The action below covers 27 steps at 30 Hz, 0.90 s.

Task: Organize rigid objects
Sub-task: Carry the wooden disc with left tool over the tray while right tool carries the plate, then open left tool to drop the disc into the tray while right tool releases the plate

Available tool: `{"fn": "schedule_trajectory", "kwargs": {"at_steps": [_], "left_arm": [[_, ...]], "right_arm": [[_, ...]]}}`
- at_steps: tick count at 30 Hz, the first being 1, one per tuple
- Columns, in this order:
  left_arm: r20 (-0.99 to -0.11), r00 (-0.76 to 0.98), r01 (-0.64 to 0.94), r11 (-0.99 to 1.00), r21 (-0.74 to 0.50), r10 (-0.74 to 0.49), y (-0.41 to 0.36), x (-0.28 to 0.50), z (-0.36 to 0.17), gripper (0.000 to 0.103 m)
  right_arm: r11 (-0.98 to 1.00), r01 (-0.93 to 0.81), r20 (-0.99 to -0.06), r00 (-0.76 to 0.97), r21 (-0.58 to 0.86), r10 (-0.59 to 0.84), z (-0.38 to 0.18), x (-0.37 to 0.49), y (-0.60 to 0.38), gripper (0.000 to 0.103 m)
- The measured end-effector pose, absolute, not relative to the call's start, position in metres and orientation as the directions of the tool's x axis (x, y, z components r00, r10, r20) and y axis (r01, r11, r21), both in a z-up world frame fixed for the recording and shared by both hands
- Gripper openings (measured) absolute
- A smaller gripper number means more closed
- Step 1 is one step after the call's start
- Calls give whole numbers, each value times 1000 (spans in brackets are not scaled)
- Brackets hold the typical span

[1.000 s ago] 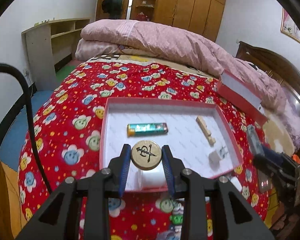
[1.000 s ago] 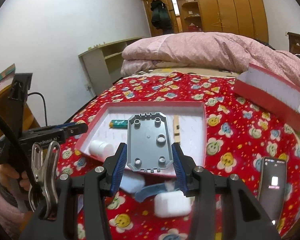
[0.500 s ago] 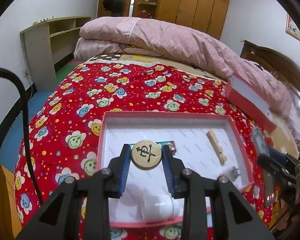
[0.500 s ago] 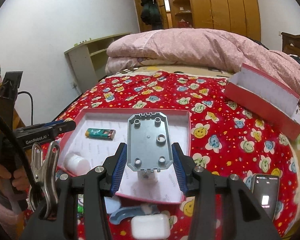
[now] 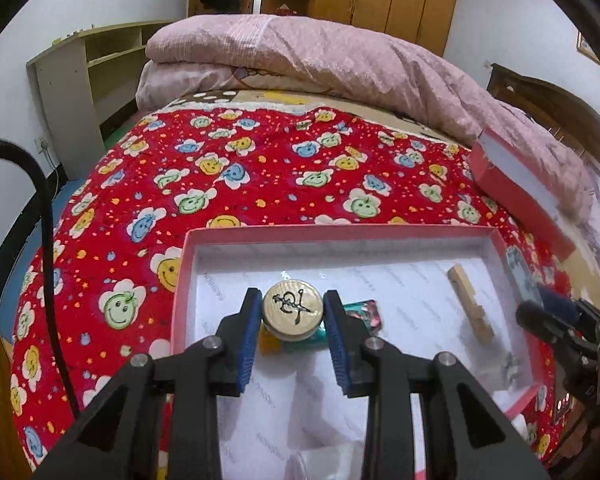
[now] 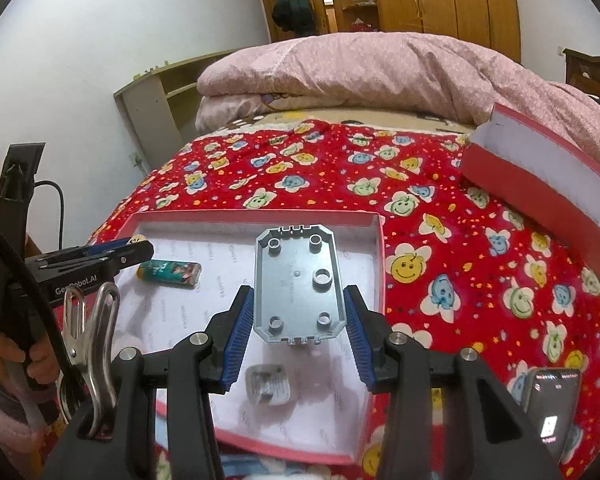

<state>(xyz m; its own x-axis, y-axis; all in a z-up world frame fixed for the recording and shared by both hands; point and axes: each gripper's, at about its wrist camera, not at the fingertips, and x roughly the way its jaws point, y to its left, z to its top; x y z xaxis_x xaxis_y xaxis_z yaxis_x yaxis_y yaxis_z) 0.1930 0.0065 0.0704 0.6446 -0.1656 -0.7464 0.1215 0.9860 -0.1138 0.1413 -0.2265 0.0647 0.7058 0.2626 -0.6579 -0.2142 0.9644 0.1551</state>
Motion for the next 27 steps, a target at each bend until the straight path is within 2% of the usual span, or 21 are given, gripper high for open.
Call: {"fn": "schedule_trajectory", "kwargs": {"at_steps": [20, 21, 24, 27], "left_arm": [[-751, 651, 113, 993, -43, -107, 2, 214, 50, 34], [-750, 653, 116, 992, -40, -107, 2, 214, 50, 36], [-755, 646, 121, 992, -38, -108, 0, 213, 51, 56], [-758, 642, 120, 992, -47, -113, 0, 212, 53, 60]], "right_arm": [[966, -186, -685, 681, 179, 259, 38, 178, -223, 46], [966, -185, -685, 681, 181, 259, 38, 179, -223, 46], [967, -173, -687, 680, 189, 256, 38, 180, -223, 46], [964, -164, -691, 673, 211, 266, 40, 181, -226, 46]]}}
